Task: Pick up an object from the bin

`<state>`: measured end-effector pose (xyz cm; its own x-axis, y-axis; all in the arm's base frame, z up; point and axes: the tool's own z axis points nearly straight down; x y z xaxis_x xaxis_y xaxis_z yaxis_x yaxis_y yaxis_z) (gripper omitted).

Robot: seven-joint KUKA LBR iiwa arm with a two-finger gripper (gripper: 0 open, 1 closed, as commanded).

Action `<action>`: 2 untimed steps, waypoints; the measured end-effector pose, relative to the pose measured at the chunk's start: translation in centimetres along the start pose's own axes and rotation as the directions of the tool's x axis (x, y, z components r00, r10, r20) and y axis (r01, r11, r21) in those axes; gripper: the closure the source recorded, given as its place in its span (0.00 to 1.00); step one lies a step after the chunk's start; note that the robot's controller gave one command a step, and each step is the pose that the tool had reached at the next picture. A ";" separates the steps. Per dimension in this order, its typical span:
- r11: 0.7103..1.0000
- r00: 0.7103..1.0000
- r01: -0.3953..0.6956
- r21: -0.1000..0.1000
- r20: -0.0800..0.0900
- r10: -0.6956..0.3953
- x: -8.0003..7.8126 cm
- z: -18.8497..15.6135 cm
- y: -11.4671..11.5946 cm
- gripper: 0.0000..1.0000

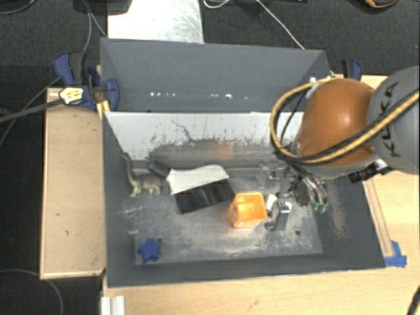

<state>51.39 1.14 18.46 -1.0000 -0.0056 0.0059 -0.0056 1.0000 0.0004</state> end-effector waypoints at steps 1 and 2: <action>1.000 1.000 0.000 0.000 0.009 0.000 -0.2 -0.4 0.0 0.00; 0.998 0.998 0.065 0.000 0.008 -0.065 -4.5 8.8 0.8 0.00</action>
Offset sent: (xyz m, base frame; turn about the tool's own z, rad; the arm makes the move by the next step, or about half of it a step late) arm 0.0455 0.0096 -0.1004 -0.0727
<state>55.84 2.00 9.60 -0.9975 -0.0706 -0.0023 -0.0706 0.9975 0.0005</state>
